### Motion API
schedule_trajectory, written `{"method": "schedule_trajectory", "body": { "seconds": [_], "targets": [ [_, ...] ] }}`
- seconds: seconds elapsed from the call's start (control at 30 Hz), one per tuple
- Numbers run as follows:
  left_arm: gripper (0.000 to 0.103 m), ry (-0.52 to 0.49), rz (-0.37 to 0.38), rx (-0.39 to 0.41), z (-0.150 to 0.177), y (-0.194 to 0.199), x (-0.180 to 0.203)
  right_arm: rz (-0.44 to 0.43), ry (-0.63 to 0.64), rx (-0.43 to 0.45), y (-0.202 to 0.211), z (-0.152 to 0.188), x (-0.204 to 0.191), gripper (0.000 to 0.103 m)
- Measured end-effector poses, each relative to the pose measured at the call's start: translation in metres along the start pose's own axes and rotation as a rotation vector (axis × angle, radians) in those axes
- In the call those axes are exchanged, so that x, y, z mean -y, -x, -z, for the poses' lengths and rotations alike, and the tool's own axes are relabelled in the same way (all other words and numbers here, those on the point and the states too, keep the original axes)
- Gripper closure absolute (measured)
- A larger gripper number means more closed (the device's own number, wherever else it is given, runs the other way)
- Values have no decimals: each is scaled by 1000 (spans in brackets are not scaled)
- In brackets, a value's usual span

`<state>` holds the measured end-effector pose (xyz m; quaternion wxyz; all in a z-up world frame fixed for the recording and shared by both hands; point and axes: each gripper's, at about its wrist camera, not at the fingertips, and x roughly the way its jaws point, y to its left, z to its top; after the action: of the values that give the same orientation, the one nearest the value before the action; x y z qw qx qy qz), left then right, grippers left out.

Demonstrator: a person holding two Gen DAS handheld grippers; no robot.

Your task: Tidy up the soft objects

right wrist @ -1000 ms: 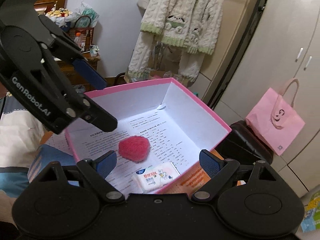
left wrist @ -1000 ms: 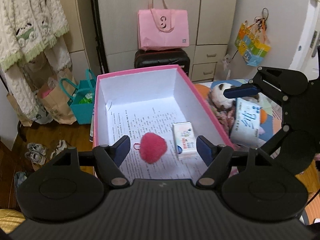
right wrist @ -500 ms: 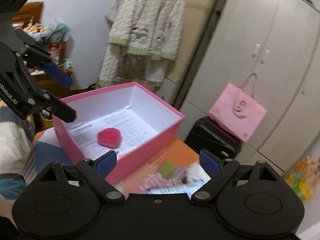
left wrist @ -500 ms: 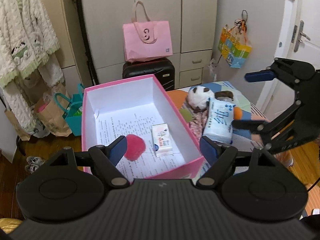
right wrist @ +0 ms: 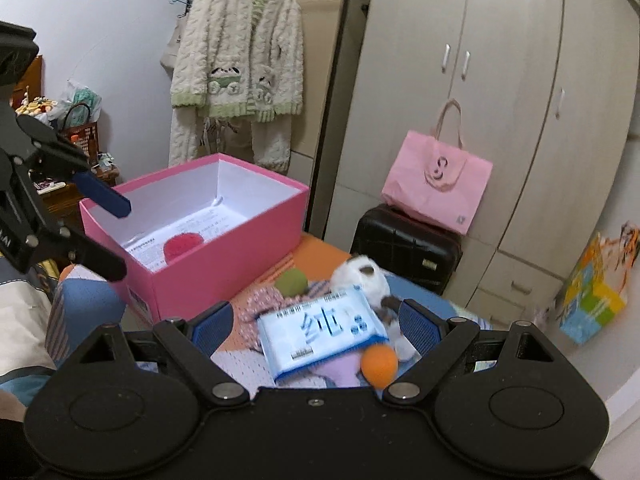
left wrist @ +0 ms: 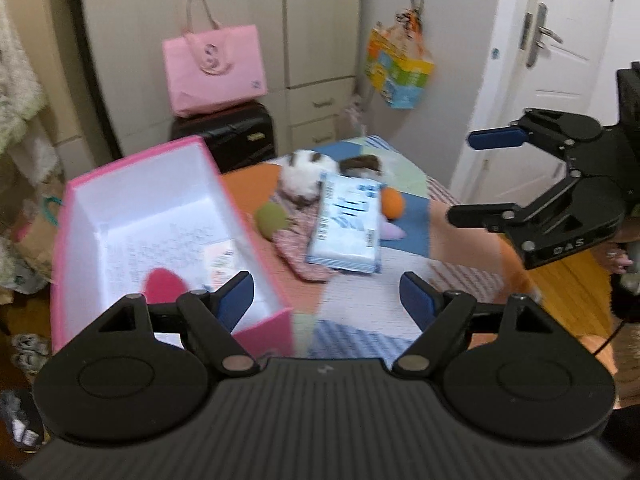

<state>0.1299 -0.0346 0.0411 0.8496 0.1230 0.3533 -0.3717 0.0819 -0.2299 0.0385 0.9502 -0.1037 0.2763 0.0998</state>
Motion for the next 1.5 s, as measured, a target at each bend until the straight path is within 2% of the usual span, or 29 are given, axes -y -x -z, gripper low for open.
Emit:
{"method": "schedule_trajectory", "body": {
  "seconds": [0.1, 0.23, 0.47, 0.6, 0.7, 0.77, 0.83, 0.97, 1.07, 1.2, 1.27, 1.33, 1.4, 1.5],
  "targets": [
    [23, -9, 24, -16, 0, -14, 12, 7, -7, -19, -5, 11, 9, 11],
    [23, -52, -19, 16, 3, -25, 31, 17, -24, 0, -12, 24, 23, 11],
    [24, -3, -33, 55, 0, -48, 40, 5, -47, 19, -35, 34, 43, 12],
    [26, 92, -21, 29, -1, -68, 33, -46, -67, 12, -51, 32, 52, 15],
    [27, 127, -35, 24, 1, -81, 32, -100, -95, 9, -65, 24, 60, 17],
    [29, 150, -48, 39, 2, -88, 34, -137, -97, -5, -78, 19, 64, 23],
    [32, 209, -60, 88, 7, -91, 37, -159, -81, -24, -90, 18, 64, 27],
    [35, 297, -39, 116, 14, -104, 38, -188, -63, -51, -109, 19, 64, 27],
    [42, 341, -40, 127, 16, -115, 39, -211, -73, -67, -121, 21, 69, 27],
    [54, 363, -48, 167, 21, -129, 40, -218, -91, -99, -138, 22, 78, 46],
    [57, 413, -78, 176, 23, -133, 36, -242, -98, -109, -144, 20, 82, 47],
    [63, 455, -105, 171, 25, -137, 30, -247, -103, -109, -150, 17, 85, 47],
    [65, 498, -118, 152, 27, -141, 25, -232, -97, -110, -156, 15, 86, 47],
    [66, 560, -127, 110, 30, -147, 16, -257, -118, -133, -165, 16, 88, 47]
  ]
}}
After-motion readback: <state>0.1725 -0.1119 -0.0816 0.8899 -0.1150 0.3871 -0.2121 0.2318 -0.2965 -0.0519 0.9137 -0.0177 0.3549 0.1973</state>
